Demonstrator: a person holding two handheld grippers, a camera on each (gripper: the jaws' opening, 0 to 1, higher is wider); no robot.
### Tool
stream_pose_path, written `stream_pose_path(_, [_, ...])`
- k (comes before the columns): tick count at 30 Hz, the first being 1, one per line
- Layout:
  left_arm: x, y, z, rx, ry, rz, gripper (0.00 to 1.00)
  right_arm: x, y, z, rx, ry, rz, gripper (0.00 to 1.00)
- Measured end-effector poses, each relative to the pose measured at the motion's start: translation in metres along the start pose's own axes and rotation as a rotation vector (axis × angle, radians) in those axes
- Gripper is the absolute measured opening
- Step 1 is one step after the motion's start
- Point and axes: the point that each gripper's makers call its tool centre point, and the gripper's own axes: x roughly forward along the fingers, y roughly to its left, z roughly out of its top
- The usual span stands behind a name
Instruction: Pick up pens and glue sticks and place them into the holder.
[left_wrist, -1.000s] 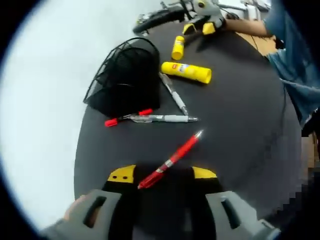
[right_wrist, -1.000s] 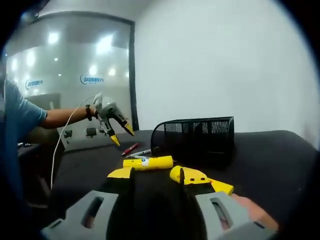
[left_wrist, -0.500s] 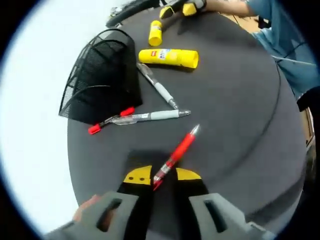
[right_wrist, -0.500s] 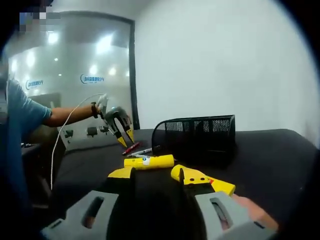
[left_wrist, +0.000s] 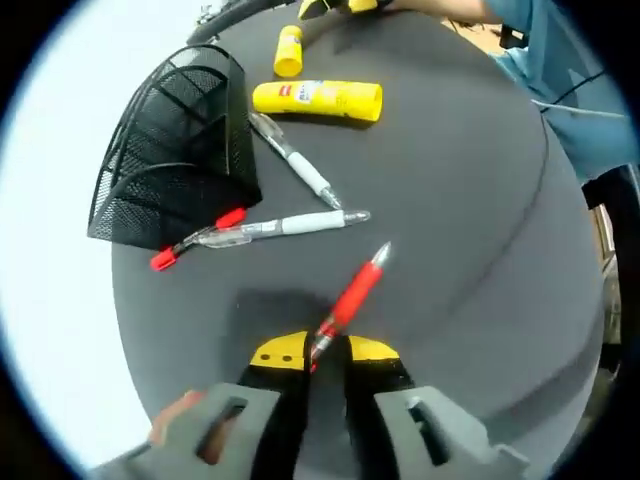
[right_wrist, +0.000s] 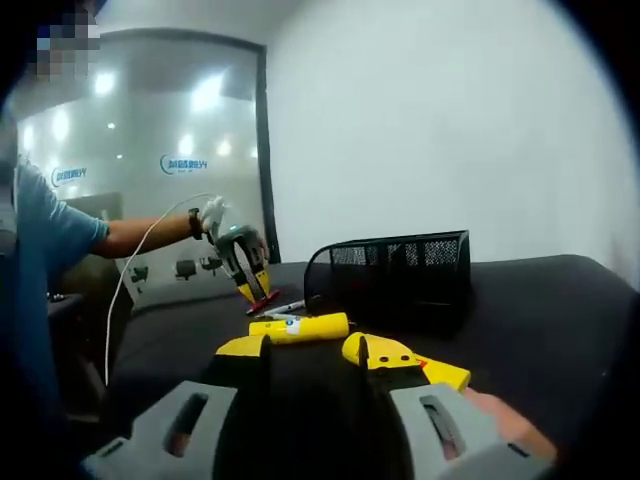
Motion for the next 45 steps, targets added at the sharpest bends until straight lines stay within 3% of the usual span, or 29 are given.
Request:
stream_pose_path(4, [0.004, 0.001, -0.002, -0.054, 0.031, -0.058, 0.09, 0.0, 0.0, 0.0, 0.002, -0.001, 0.002, 0.32])
stream_pose_path(11, [0.002, 0.001, -0.006, -0.065, 0.053, -0.069, 0.06, -0.001, -0.001, 0.002, 0.015, -0.011, 0.004, 0.32])
stream_pose_path(22, [-0.013, -0.014, 0.004, -0.128, 0.019, -0.068, 0.04, -0.001, -0.001, 0.003, 0.024, -0.022, 0.004, 0.32])
stream_pose_path(33, [-0.039, -0.044, 0.058, -0.222, -0.077, -0.095, 0.04, -0.002, -0.001, 0.007, 0.029, -0.043, 0.006, 0.32])
stream_pose_path(39, [-0.04, -0.062, 0.09, -0.303, -0.101, -0.096, 0.03, -0.006, -0.006, 0.014, 0.06, -0.08, -0.004, 0.32])
stream_pose_path(45, [-0.039, -0.077, 0.123, -0.317, -0.128, -0.11, 0.03, -0.009, -0.01, 0.019, 0.085, -0.106, -0.017, 0.32])
